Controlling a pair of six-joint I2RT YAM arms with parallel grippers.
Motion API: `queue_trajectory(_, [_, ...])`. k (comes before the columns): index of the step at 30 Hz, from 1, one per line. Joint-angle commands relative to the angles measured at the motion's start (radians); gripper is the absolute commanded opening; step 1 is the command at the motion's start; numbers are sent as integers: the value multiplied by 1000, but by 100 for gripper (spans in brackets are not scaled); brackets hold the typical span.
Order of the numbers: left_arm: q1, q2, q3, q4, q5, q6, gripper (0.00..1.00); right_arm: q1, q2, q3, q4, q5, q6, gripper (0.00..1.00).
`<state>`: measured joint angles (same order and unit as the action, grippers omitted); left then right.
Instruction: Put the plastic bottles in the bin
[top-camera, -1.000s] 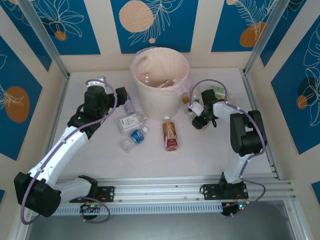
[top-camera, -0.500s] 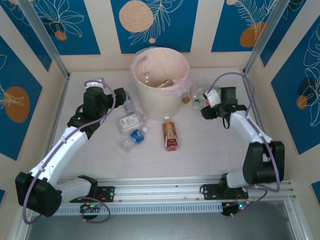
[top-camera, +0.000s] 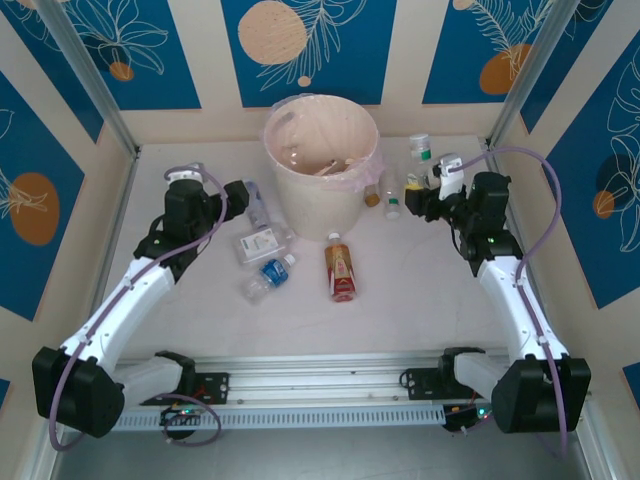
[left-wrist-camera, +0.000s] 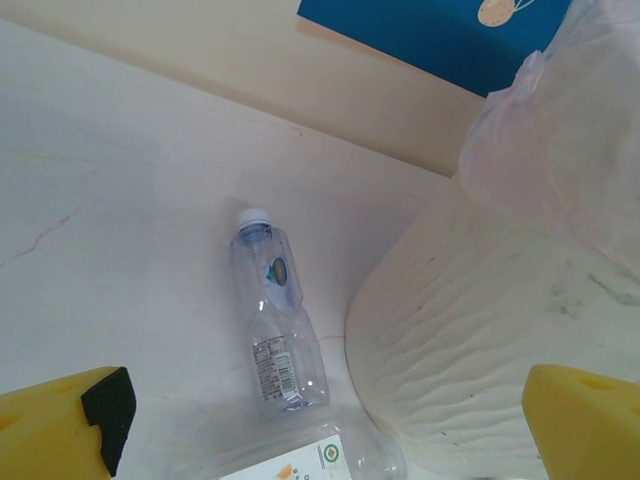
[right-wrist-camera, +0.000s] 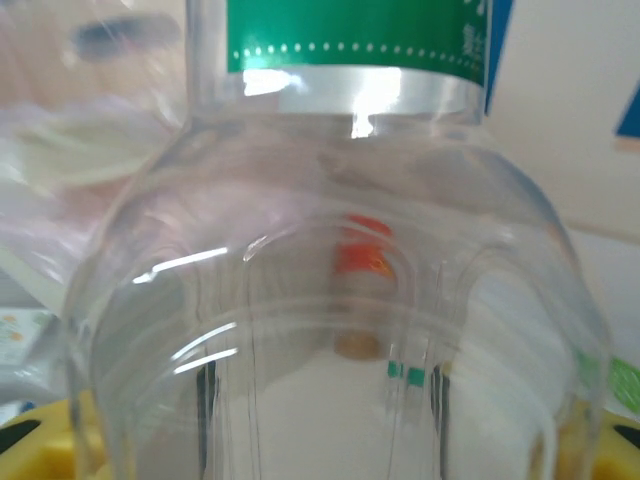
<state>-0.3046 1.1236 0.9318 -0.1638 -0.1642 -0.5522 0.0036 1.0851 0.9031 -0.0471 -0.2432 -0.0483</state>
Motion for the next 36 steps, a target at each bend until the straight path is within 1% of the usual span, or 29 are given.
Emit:
queue_trajectory(1, [19, -35, -20, 21, 22, -19, 100, 13, 5, 79, 88, -113, 81, 28])
queue_trajectory(3, [25, -46, -26, 12, 20, -20, 100, 22, 24, 127, 88, -135, 87, 28])
queue_trajectory(5, [31, -59, -35, 10, 20, -17, 100, 32, 59, 196, 63, -188, 74, 29])
queue_trajectory(7, [37, -69, -44, 10, 20, -20, 100, 54, 103, 275, 5, -218, 28, 30])
queue_trajectory(10, [45, -79, -57, 12, 27, -29, 100, 103, 196, 411, -125, -238, -90, 30])
queue_trajectory(14, [54, -88, -57, 2, 40, -28, 100, 172, 329, 610, -305, -239, -244, 31])
queue_trajectory(16, [58, -95, -59, -6, 37, -26, 100, 200, 383, 690, -356, -242, -291, 31])
queue_trajectory(19, [63, -108, -65, -14, 29, -22, 100, 236, 463, 784, -415, -254, -354, 32])
queue_trajectory(23, [70, -126, -73, -19, 26, -23, 100, 271, 560, 883, -466, -224, -398, 32])
queue_trajectory(26, [74, -133, -74, -30, 24, -16, 100, 287, 633, 970, -547, -202, -444, 33])
queue_trajectory(29, [81, -138, -77, -40, 22, -14, 100, 292, 714, 1069, -703, -210, -532, 37])
queue_trajectory(31, [84, -143, -80, -43, 21, -14, 100, 293, 777, 1160, -846, -216, -612, 40])
queue_trajectory(34, [87, -153, -89, -45, 19, -15, 100, 304, 885, 1313, -1039, -206, -675, 45])
queue_trajectory(36, [91, -158, -97, -44, 18, -19, 100, 323, 943, 1401, -1123, -189, -692, 49])
